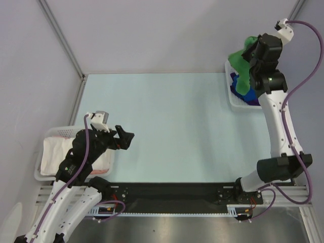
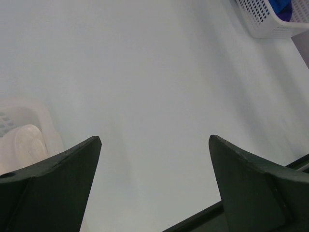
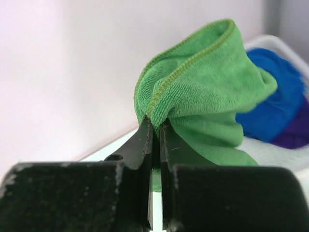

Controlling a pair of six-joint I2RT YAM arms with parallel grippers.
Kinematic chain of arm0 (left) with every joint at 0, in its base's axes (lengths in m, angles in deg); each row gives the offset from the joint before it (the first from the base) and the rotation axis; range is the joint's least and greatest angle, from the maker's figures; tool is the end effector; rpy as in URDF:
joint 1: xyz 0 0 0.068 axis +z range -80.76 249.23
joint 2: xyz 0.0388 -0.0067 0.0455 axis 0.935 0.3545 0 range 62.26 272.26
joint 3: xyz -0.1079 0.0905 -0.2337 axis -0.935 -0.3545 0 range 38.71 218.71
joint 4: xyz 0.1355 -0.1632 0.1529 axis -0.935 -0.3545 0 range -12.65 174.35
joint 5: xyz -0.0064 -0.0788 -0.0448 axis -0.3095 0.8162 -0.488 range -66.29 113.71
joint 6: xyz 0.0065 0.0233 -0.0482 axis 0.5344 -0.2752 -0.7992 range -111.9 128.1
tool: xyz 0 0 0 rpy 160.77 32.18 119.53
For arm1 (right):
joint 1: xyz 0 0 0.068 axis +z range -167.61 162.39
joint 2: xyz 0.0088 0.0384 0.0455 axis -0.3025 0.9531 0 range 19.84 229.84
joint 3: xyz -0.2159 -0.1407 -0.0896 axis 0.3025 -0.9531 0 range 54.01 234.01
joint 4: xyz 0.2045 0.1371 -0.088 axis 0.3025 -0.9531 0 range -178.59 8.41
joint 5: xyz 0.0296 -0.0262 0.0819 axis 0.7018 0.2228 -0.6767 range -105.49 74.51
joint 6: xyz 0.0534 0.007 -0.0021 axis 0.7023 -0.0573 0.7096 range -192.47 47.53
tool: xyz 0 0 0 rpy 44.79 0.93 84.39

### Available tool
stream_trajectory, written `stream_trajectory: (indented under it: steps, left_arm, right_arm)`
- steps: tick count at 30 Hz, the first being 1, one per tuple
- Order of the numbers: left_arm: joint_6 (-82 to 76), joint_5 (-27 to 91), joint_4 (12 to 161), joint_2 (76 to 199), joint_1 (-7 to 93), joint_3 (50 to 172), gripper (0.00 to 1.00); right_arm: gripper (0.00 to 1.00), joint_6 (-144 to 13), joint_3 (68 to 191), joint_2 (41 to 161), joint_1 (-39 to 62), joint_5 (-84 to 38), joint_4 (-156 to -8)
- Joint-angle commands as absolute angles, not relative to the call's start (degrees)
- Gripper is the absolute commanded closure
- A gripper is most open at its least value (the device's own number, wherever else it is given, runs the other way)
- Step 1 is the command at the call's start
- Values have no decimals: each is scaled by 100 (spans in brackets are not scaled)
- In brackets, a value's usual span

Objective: Fold and stack the towels
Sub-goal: Move the towel to the center of the board

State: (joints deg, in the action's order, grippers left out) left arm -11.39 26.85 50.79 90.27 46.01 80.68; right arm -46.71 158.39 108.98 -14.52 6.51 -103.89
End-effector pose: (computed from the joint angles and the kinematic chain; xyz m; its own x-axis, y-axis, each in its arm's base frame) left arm 0.1034 -0.0464 0.3180 -0.4377 -0.1747 -0.8820 0.3131 0.8900 -0.3316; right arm 0.3431 0.0052 0.4866 0.0292 0.4050 -0.9138 0.3427 0.8548 0.3898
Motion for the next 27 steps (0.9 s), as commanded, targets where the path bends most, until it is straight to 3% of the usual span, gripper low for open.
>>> stream_trajectory:
  steps: [1, 5, 11, 14, 15, 18, 22, 25, 27]
  left_arm:
    - [-1185, 2565, 5262, 9012, 4603, 8072, 0]
    - [-1212, 2581, 5253, 9082, 4603, 8168, 0]
    - [-1894, 3029, 5402, 9293, 4603, 8213, 0]
    - [-2371, 3311, 5902, 9503, 4516, 7863, 0]
    - [-2459, 3224, 6077, 9591, 4333, 7791, 0]
    - [-2670, 2716, 6324, 10030, 3631, 7633, 0]
    - [-2986, 1995, 6817, 10619, 2715, 7483, 0]
    - [-3206, 1686, 7019, 11199, 2126, 7527, 2]
    - [-3285, 1536, 7186, 11672, 1793, 7597, 5]
  right_arm:
    - [100, -4891, 16150, 10185, -857, 630, -10470]
    - [100, -4874, 15800, 9614, 162, 876, -10453]
    - [100, -3952, 13596, 8568, 1182, 771, -10032]
    - [84, -3302, 11826, 8058, 1254, 754, -9602]
    - [67, -3179, 11391, 7961, 1201, 553, -9444]
    - [41, -2949, 10150, 7671, 1052, 569, -9399]
    - [29, -3054, 9453, 7197, 525, 622, -9766]
    - [30, -3265, 9400, 6731, 156, 604, -10206]
    - [35, -3449, 9374, 6468, 172, 639, -10382]
